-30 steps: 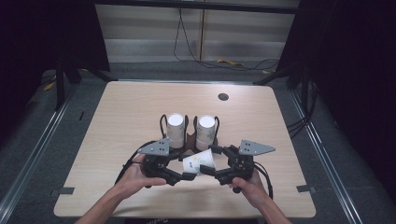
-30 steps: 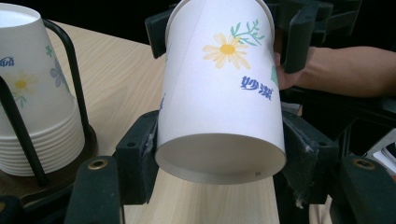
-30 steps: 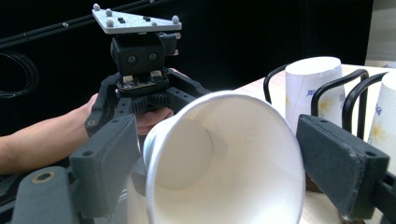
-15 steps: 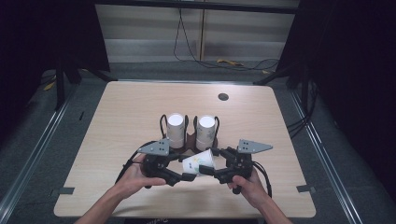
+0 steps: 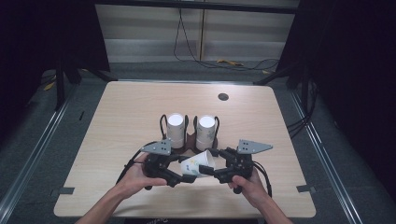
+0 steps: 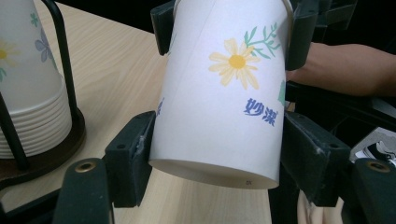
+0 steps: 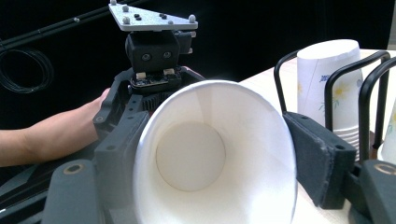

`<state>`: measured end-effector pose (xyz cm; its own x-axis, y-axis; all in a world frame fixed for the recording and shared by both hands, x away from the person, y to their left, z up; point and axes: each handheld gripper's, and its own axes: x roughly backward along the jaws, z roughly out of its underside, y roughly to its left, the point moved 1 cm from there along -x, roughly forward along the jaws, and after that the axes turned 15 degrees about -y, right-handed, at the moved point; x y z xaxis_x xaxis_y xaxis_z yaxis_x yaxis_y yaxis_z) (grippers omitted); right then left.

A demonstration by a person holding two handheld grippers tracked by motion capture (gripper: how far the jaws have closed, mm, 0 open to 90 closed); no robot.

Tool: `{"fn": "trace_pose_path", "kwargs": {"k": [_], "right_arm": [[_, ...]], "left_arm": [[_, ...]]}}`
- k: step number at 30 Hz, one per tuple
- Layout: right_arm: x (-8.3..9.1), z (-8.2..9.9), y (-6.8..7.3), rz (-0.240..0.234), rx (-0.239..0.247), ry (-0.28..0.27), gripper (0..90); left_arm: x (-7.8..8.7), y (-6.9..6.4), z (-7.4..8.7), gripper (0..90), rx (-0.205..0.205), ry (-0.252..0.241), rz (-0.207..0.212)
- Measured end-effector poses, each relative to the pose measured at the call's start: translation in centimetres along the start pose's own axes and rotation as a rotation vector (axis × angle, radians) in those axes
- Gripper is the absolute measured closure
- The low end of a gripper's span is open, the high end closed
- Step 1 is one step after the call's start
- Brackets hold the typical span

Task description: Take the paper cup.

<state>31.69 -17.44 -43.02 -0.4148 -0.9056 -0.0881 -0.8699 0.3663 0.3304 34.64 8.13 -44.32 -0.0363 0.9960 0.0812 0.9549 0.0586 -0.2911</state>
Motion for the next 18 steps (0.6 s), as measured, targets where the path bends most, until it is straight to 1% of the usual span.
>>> {"fn": "trace_pose_path", "kwargs": {"k": [4,6,8,10,13,15,16,18], "right_arm": [[-0.01,-0.04,0.01,0.003,0.005,0.000,26.6],[0.03,-0.05,0.00,0.010,0.004,0.001,26.7],[0.06,-0.08,-0.04,0.017,0.004,-0.006,26.6],[0.11,-0.11,-0.09,0.020,0.007,-0.005,26.5],[0.17,-0.15,-0.23,0.027,0.003,-0.004,26.6],[0.14,-0.20,-0.29,0.033,0.009,0.004,26.6],[0.13,-0.22,-0.30,0.035,0.008,0.005,26.5],[0.13,-0.21,-0.34,0.049,0.015,0.009,26.7]], "left_arm": [[0.02,0.05,0.01,28.9,0.001,0.003,-0.011],[-0.02,0.09,0.06,23.7,0.002,0.010,-0.018],[-0.08,0.11,0.15,22.1,0.016,0.008,-0.019],[-0.19,0.11,0.23,21.2,0.016,0.014,-0.017],[-0.23,0.24,0.38,17.2,0.019,0.025,-0.024],[-0.11,0.42,0.55,15.7,0.020,0.027,-0.043],[-0.06,0.52,0.59,15.6,0.028,0.031,-0.050],[0.06,0.74,0.62,15.7,0.026,0.033,-0.062]]}}
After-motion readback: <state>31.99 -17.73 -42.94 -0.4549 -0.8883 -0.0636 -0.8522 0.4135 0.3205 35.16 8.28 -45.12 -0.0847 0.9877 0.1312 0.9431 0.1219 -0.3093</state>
